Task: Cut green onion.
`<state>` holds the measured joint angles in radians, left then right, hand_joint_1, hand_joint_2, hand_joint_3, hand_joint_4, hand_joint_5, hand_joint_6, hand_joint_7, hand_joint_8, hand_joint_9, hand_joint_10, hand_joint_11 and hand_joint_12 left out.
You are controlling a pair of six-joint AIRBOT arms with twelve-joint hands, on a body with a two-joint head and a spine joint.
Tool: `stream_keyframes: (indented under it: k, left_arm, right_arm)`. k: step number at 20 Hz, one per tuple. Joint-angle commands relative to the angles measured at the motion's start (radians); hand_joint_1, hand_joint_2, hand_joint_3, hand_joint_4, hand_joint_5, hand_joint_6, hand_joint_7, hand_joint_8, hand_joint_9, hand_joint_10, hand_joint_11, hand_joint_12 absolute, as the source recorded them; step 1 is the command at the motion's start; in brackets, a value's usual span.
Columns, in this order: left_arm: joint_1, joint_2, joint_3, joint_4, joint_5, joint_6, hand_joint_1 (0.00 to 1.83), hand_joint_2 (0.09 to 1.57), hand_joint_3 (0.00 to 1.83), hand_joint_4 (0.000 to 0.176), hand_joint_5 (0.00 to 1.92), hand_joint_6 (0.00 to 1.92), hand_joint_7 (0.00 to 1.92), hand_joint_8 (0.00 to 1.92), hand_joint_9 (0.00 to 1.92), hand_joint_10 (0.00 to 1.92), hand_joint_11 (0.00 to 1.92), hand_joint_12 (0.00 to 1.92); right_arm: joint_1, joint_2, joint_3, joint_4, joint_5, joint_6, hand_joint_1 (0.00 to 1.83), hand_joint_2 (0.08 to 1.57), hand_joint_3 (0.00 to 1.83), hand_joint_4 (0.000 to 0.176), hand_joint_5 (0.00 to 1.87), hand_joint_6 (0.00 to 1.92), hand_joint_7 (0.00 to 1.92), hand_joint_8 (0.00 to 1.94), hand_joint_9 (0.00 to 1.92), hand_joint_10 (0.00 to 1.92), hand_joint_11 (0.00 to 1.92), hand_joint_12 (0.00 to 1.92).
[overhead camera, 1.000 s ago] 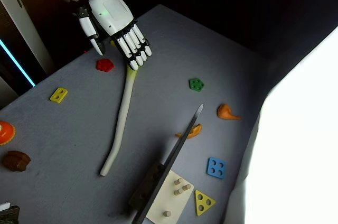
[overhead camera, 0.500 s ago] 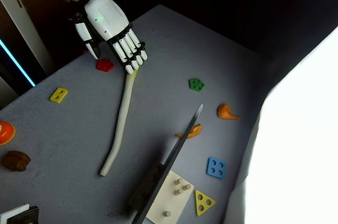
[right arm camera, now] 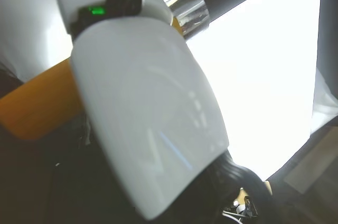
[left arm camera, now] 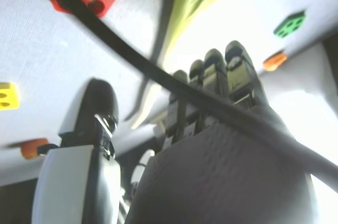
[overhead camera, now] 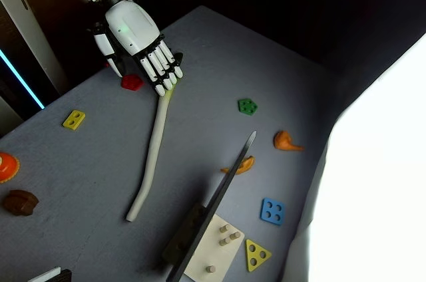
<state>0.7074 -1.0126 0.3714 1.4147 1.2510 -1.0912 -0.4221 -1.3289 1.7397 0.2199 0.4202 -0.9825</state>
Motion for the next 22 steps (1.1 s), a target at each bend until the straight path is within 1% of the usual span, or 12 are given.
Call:
stream_keyframes:
  k: [1, 7, 12, 13, 14, 15, 17, 18, 19, 20, 21, 22]
  left_arm:
    - [-0.002, -0.007, 0.006, 0.076, 0.045, -0.002, 0.72, 1.34, 0.0, 0.006, 0.15, 0.0, 0.08, 0.0, 0.07, 0.0, 0.0, 0.07]
    - [-0.001, -0.027, 0.041, 0.086, 0.044, -0.034, 0.74, 1.33, 0.0, 0.011, 0.15, 0.0, 0.1, 0.0, 0.08, 0.0, 0.0, 0.0]
    - [-0.007, -0.027, 0.054, 0.056, 0.045, -0.047, 0.75, 1.32, 0.0, 0.006, 0.16, 0.01, 0.09, 0.0, 0.07, 0.0, 0.0, 0.0]
    - [-0.007, -0.027, 0.054, 0.048, 0.045, -0.047, 0.78, 1.31, 0.0, 0.002, 0.19, 0.01, 0.12, 0.01, 0.09, 0.01, 0.03, 0.02]
    - [-0.007, -0.027, 0.053, 0.042, 0.047, -0.047, 0.8, 1.29, 0.0, 0.001, 0.2, 0.0, 0.13, 0.0, 0.11, 0.01, 0.0, 0.16]
    - [-0.007, -0.027, 0.053, 0.039, 0.049, -0.047, 0.8, 1.29, 0.0, 0.0, 0.19, 0.0, 0.13, 0.0, 0.11, 0.0, 0.0, 0.18]
    - [-0.007, -0.027, 0.052, 0.032, 0.052, -0.047, 0.78, 1.31, 0.01, 0.001, 0.18, 0.0, 0.12, 0.0, 0.1, 0.0, 0.0, 0.17]
    - [-0.007, -0.027, 0.052, 0.031, 0.055, -0.047, 0.76, 1.31, 0.01, 0.003, 0.17, 0.0, 0.11, 0.0, 0.09, 0.0, 0.0, 0.11]
    - [-0.007, -0.027, 0.053, 0.031, 0.056, -0.047, 0.71, 1.33, 0.02, 0.012, 0.15, 0.0, 0.08, 0.0, 0.07, 0.0, 0.0, 0.12]
    - [-0.007, -0.028, 0.053, 0.031, 0.056, -0.047, 0.71, 1.33, 0.02, 0.012, 0.15, 0.0, 0.08, 0.0, 0.07, 0.0, 0.0, 0.12]
    - [-0.007, -0.028, 0.054, 0.031, 0.056, -0.047, 0.74, 1.32, 0.01, 0.009, 0.16, 0.0, 0.09, 0.0, 0.08, 0.0, 0.0, 0.16]
    - [-0.007, -0.03, 0.054, 0.031, 0.056, -0.047, 0.72, 1.33, 0.01, 0.006, 0.16, 0.0, 0.09, 0.0, 0.08, 0.0, 0.0, 0.2]
  right_arm:
    - [0.003, 0.003, 0.008, -0.001, 0.13, 0.006, 1.06, 1.0, 0.0, 0.0, 0.0, 0.0, 0.0, 0.0, 0.0, 0.0, 0.0, 0.0]
    - [-0.006, -0.012, 0.012, -0.007, 0.129, 0.007, 1.07, 1.0, 0.0, 0.0, 0.0, 0.0, 0.0, 0.0, 0.0, 0.0, 0.0, 0.0]
    - [-0.007, -0.021, 0.018, -0.007, 0.129, 0.013, 1.04, 1.01, 0.0, 0.0, 0.0, 0.0, 0.0, 0.0, 0.0, 0.0, 0.0, 0.0]
    - [-0.007, -0.022, 0.019, -0.007, 0.129, 0.02, 1.05, 1.01, 0.01, 0.0, 0.0, 0.0, 0.0, 0.0, 0.0, 0.0, 0.0, 0.0]
    - [-0.007, -0.023, 0.02, -0.007, 0.129, 0.025, 1.05, 1.02, 0.01, 0.0, 0.0, 0.0, 0.0, 0.0, 0.0, 0.0, 0.0, 0.0]
    - [-0.007, -0.024, 0.02, -0.007, 0.129, 0.026, 1.06, 1.01, 0.01, 0.0, 0.0, 0.0, 0.0, 0.0, 0.0, 0.0, 0.0, 0.0]
    - [-0.007, -0.026, 0.02, -0.007, 0.129, 0.03, 1.04, 1.02, 0.01, 0.0, 0.0, 0.0, 0.0, 0.0, 0.0, 0.0, 0.0, 0.0]
    - [-0.007, -0.027, 0.02, -0.007, 0.129, 0.03, 1.03, 1.02, 0.01, 0.0, 0.0, 0.0, 0.0, 0.0, 0.0, 0.0, 0.0, 0.0]
    - [-0.009, -0.027, 0.02, -0.007, 0.129, 0.03, 0.99, 1.01, 0.0, 0.0, 0.07, 0.02, 0.1, 0.03, 0.04, 0.02, 0.02, 0.01]
    - [-0.011, -0.027, 0.02, -0.007, 0.129, 0.03, 0.99, 1.01, 0.0, 0.0, 0.07, 0.02, 0.1, 0.03, 0.04, 0.02, 0.02, 0.01]
    - [-0.013, -0.027, 0.02, -0.007, 0.129, 0.03, 1.0, 1.01, 0.0, 0.0, 0.11, 0.01, 0.13, 0.03, 0.08, 0.01, 0.0, 0.14]
    - [-0.015, -0.027, 0.02, -0.007, 0.13, 0.031, 1.05, 0.97, 0.0, 0.0, 0.23, 0.03, 0.31, 0.03, 0.25, 0.05, 0.0, 0.49]
